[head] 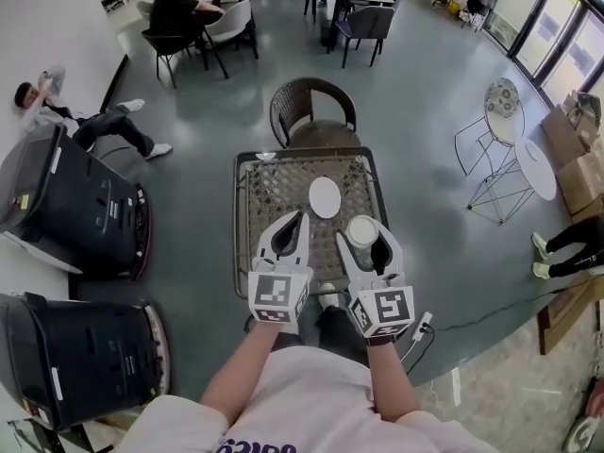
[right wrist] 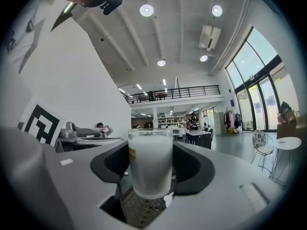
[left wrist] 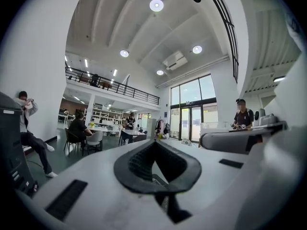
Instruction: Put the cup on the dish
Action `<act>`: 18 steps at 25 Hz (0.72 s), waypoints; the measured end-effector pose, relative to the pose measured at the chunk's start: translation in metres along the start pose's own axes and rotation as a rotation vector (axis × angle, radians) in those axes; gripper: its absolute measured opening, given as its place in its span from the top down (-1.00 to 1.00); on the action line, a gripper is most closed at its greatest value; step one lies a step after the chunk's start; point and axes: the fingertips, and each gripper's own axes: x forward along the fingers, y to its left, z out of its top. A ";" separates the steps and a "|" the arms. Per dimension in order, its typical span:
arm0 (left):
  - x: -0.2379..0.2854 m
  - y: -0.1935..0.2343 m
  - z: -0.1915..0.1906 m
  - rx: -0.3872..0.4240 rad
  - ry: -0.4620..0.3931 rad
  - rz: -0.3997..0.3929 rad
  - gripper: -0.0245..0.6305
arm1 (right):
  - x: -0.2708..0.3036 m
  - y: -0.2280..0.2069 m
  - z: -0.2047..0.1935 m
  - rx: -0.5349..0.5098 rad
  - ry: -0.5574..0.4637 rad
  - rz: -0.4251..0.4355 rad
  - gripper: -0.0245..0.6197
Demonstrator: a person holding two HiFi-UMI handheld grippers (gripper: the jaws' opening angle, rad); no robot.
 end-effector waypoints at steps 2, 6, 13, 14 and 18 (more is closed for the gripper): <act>0.018 0.005 -0.009 0.008 0.002 0.001 0.92 | 0.020 -0.013 -0.014 0.011 0.023 0.016 0.12; 0.051 0.024 -0.031 0.020 0.021 0.035 0.92 | 0.058 -0.030 -0.046 0.008 0.066 0.061 0.12; 0.103 0.043 -0.083 -0.019 0.116 0.082 0.92 | 0.102 -0.065 -0.111 0.024 0.156 0.067 0.12; 0.109 0.044 -0.092 -0.024 0.134 0.085 0.92 | 0.105 -0.070 -0.122 0.029 0.171 0.068 0.12; 0.130 0.059 -0.135 -0.046 0.208 0.104 0.92 | 0.125 -0.085 -0.169 0.073 0.229 0.070 0.12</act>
